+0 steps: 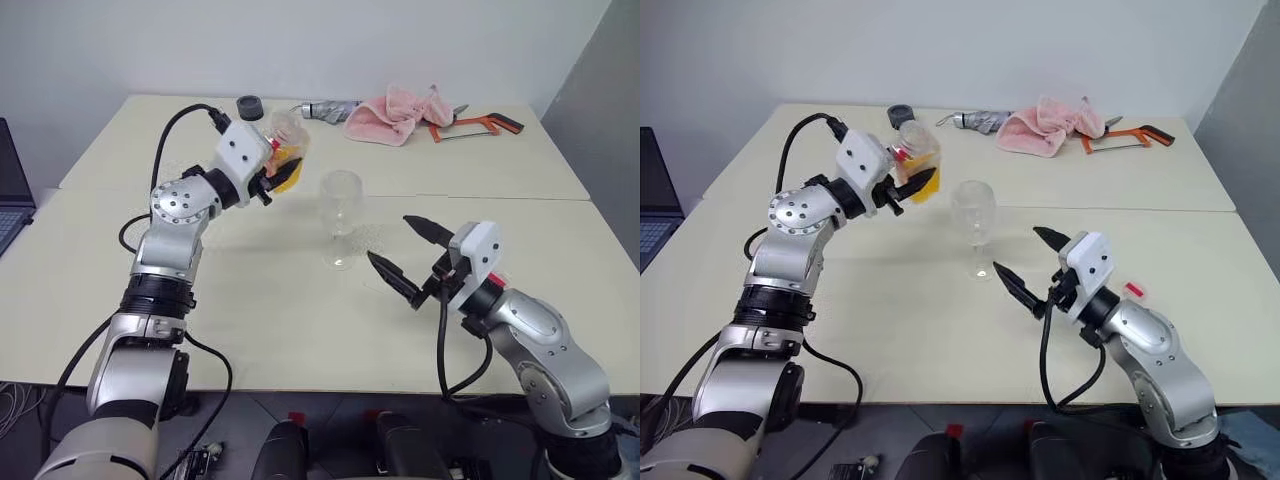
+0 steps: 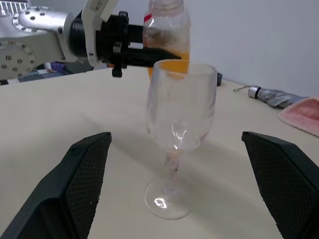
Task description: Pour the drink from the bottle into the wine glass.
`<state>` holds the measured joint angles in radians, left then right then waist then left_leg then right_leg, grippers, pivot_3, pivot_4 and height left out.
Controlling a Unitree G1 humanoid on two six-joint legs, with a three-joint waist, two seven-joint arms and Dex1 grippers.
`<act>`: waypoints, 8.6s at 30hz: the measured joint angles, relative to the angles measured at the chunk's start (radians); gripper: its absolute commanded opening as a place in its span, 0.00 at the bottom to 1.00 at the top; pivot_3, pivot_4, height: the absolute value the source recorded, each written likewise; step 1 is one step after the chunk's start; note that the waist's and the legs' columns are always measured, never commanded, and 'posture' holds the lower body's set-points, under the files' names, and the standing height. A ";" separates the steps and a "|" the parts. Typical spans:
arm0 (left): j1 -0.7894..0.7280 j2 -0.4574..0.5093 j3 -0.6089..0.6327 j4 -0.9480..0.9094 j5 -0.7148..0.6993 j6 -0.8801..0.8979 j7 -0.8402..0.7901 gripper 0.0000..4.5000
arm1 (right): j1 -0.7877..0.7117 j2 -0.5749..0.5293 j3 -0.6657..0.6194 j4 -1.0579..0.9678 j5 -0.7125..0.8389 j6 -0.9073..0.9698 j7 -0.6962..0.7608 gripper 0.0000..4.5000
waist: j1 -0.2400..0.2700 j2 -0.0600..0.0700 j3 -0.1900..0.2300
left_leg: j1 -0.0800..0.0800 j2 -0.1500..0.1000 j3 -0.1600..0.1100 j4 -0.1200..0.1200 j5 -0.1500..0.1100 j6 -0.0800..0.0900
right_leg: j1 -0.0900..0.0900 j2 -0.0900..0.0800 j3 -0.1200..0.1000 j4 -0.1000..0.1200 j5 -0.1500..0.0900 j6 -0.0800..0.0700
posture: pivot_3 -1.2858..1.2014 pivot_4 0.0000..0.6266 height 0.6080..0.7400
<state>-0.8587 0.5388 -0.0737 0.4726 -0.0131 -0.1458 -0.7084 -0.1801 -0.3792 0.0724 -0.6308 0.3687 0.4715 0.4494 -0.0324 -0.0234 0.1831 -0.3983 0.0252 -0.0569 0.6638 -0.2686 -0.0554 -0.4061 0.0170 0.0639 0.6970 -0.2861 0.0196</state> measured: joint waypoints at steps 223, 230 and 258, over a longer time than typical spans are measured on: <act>0.259 0.003 0.369 0.002 -0.226 0.400 0.290 0.39 | -0.227 -0.059 0.156 0.047 0.161 0.278 0.142 1.00 | -0.001 -0.001 -0.001 | 0.000 0.001 -0.003 0.014 0.000 0.000 | 0.000 -0.002 -0.001 0.015 0.000 0.000 | 0.52 0.24 1.00; 0.259 0.004 0.371 0.035 -0.229 0.355 0.282 0.46 | -0.241 -0.058 0.157 0.056 0.145 0.268 0.156 1.00 | -0.001 -0.001 -0.001 | 0.000 0.001 -0.003 0.014 0.000 0.000 | 0.000 -0.001 -0.001 0.015 0.000 0.000 | 0.52 0.24 1.00; 0.537 -0.025 0.384 -0.250 -0.225 0.320 0.356 0.98 | 0.023 -0.100 0.127 0.184 -0.036 -0.164 0.255 1.00 | 0.000 -0.001 -0.001 | 0.000 0.002 -0.002 0.013 0.000 0.000 | 0.000 -0.001 0.000 0.013 0.000 0.000 | 0.52 0.24 1.00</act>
<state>-0.3213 0.5140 0.3103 0.2226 -0.2380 0.1745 -0.3519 -0.1570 -0.4793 0.1990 -0.4465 0.3329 0.3070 0.7048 -0.0322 -0.0243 0.1823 -0.3979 0.0273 -0.0586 0.6766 -0.2687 -0.0553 -0.4060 0.0159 0.0639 0.7102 -0.2863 0.0199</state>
